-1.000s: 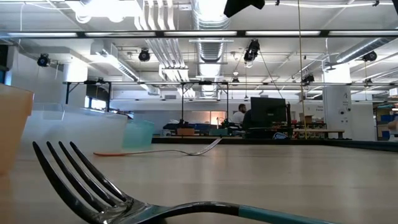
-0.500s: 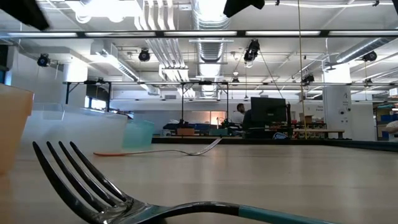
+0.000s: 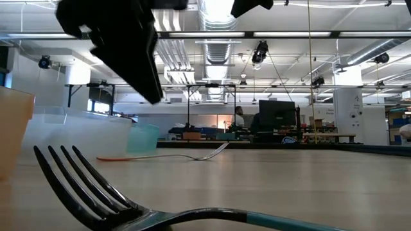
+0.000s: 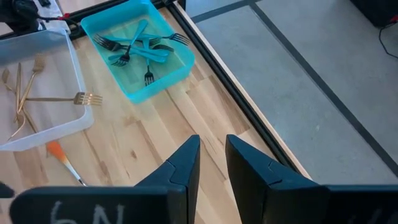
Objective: Sort silverware by color (type)
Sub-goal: Put the orange fork into the orange bin
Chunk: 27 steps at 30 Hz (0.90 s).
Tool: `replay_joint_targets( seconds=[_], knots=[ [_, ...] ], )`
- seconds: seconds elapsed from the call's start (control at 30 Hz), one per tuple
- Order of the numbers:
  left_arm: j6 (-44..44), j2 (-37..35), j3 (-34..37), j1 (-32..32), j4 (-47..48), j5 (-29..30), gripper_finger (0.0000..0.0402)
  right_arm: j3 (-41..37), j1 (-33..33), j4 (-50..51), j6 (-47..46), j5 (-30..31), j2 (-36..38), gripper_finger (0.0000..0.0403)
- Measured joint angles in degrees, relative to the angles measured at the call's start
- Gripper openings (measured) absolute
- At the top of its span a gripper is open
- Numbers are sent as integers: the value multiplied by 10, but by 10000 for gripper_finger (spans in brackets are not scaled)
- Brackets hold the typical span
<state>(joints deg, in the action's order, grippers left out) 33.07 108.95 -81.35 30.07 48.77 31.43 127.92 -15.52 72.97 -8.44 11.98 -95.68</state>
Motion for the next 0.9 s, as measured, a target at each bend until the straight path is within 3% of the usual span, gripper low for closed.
replay_joint_targets(
  seconds=[0.13,0.43,0.9],
  knots=[
    [-48,0,35,-44,-53,-55,173,0,0,0,0,0,0,68],
    [-54,0,96,-127,-102,-62,173,0,0,0,-1,0,0,69],
    [-98,-2,185,-201,-234,-167,173,0,0,0,0,0,0,84]
  ],
)
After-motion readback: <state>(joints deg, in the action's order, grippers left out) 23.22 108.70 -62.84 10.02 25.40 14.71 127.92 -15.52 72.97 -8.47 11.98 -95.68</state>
